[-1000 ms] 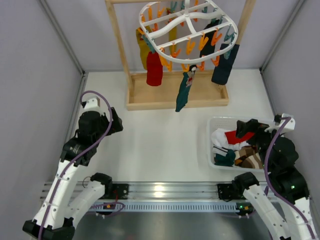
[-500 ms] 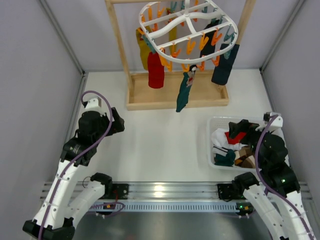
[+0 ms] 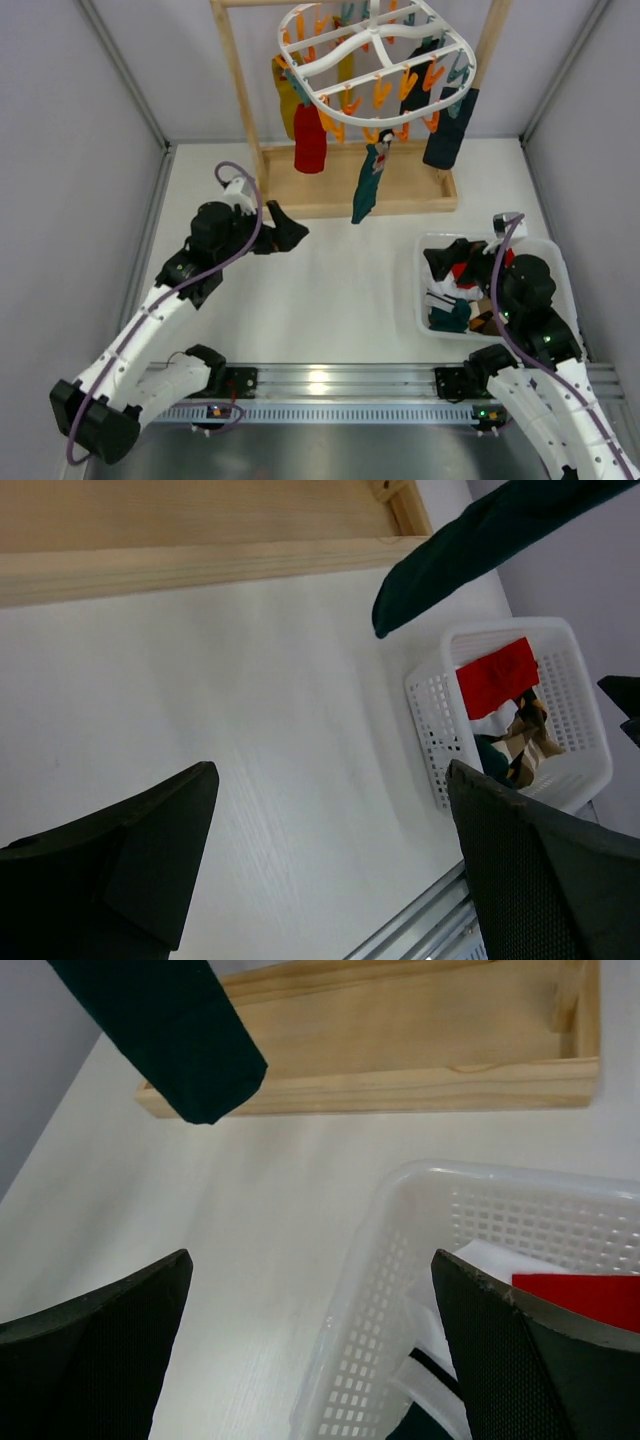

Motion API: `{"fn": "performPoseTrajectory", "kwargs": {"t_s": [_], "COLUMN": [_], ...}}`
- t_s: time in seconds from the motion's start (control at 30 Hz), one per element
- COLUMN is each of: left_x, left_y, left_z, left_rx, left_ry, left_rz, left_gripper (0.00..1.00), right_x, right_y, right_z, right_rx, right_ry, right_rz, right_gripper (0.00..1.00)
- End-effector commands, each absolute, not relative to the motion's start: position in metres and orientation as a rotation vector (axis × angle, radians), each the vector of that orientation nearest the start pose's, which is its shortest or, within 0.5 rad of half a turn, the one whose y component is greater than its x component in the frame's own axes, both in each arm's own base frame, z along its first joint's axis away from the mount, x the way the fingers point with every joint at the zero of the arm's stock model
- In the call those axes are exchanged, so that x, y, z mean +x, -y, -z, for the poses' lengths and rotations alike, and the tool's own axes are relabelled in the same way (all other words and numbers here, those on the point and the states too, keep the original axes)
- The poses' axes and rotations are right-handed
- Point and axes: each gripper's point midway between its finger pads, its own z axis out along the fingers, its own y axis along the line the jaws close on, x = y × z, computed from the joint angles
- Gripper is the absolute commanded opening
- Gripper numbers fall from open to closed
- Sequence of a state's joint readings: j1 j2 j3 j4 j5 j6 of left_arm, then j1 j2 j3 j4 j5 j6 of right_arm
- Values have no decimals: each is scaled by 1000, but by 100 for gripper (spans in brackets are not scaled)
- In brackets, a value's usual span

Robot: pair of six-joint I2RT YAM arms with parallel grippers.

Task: Remove the socks clipped to the hanger

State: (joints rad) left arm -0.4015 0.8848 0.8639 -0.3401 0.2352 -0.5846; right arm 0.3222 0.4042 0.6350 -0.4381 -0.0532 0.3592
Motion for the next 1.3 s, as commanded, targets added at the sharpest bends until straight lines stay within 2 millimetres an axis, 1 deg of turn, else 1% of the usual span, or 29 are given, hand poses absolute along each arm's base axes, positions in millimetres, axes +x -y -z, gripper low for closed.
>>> {"fn": "performPoseTrajectory", "kwargs": {"t_s": [0.0, 0.03, 0.07, 0.1, 0.13, 0.17, 0.3, 0.33, 0.37, 0.4, 0.5, 0.6, 0.67, 0.7, 0.73, 0.77, 0.8, 0.83, 0.87, 0.9, 0.97, 1.03, 1.07, 1.1, 1.13, 1.17, 1.2, 1.23, 1.27], "left_x": [278, 286, 289, 293, 296, 304, 327, 333, 346, 354, 367, 378, 378, 382, 383, 372, 372, 377, 364, 363, 355, 350, 343, 340, 337, 331, 330, 328, 322], "left_y": [233, 241, 263, 276, 284, 293, 315, 318, 325, 329, 349, 361, 368, 369, 371, 384, 386, 383, 397, 399, 404, 407, 411, 415, 418, 423, 427, 431, 437], "left_z": [-304, -309, -300, -314, -314, -303, -301, -299, -281, -289, -278, -266, -262, -260, -260, -259, -262, -261, -261, -267, -262, -268, -257, -266, -266, -255, -264, -262, -262], "left_rx": [100, 123, 172, 221, 254, 281, 379, 398, 399, 409, 449, 448, 447, 433, 419, 443, 429, 371, 382, 352, 281, 240, 210, 206, 200, 195, 197, 208, 217], "left_ry": [-1807, -1773, -1787, -1714, -1689, -1692, -1566, -1558, -1595, -1576, -1572, -1569, -1573, -1574, -1571, -1566, -1555, -1562, -1557, -1548, -1559, -1546, -1562, -1545, -1542, -1553, -1538, -1537, -1533], "left_rz": [959, 920, 930, 958, 964, 957, 935, 908, 882, 871, 891, 873, 863, 827, 802, 801, 751, 676, 673, 636, 533, 441, 360, 329, 291, 231, 192, 168, 158], "left_gripper": [99, 99, 99, 99, 99, 99, 99, 99, 99, 99, 98, 88, 65, 55, 43, 25, 18, 16, 14, 8, 5, 0, 0, 0, 0, 0, 0, 0, 0], "right_x": [221, 221, 221, 218, 217, 214, 202, 200, 196, 194, 188, 185, 185, 182, 182, 185, 184, 184, 190, 189, 196, 200, 205, 207, 210, 217, 220, 223, 236], "right_y": [-116, -117, -119, -121, -121, -121, -116, -115, -114, -113, -114, -116, -120, -123, -125, -127, -129, -129, -130, -128, -124, -119, -115, -112, -110, -105, -104, -103, -104], "right_z": [-273, -275, -275, -277, -280, -281, -292, -294, -292, -296, -301, -310, -319, -330, -340, -344, -359, -366, -371, -387, -406, -418, -428, -434, -438, -451, -450, -454, -452], "right_rx": [-44, -47, -50, -62, -67, -76, -94, -97, -104, -111, -127, -134, -137, -150, -153, -150, -158, -156, -151, -148, -120, -93, -72, -63, -47, -32, -33, -32, -37], "right_ry": [-1707, -1704, -1709, -1710, -1703, -1705, -1688, -1684, -1694, -1684, -1676, -1658, -1643, -1618, -1593, -1596, -1567, -1557, -1561, -1533, -1515, -1508, -1510, -1508, -1519, -1512, -1541, -1550, -1583], "right_rz": [-661, -672, -677, -690, -696, -692, -679, -675, -672, -669, -679, -702, -733, -754, -768, -783, -795, -797, -796, -793, -765, -737, -709, -691, -673, -638, -618, -603, -571], "right_gripper": [99, 99, 100, 99, 99, 100, 99, 99, 99, 99, 99, 99, 99, 100, 100, 99, 99, 100, 100, 100, 100, 99, 99, 100, 99, 98, 96, 93, 90]}}
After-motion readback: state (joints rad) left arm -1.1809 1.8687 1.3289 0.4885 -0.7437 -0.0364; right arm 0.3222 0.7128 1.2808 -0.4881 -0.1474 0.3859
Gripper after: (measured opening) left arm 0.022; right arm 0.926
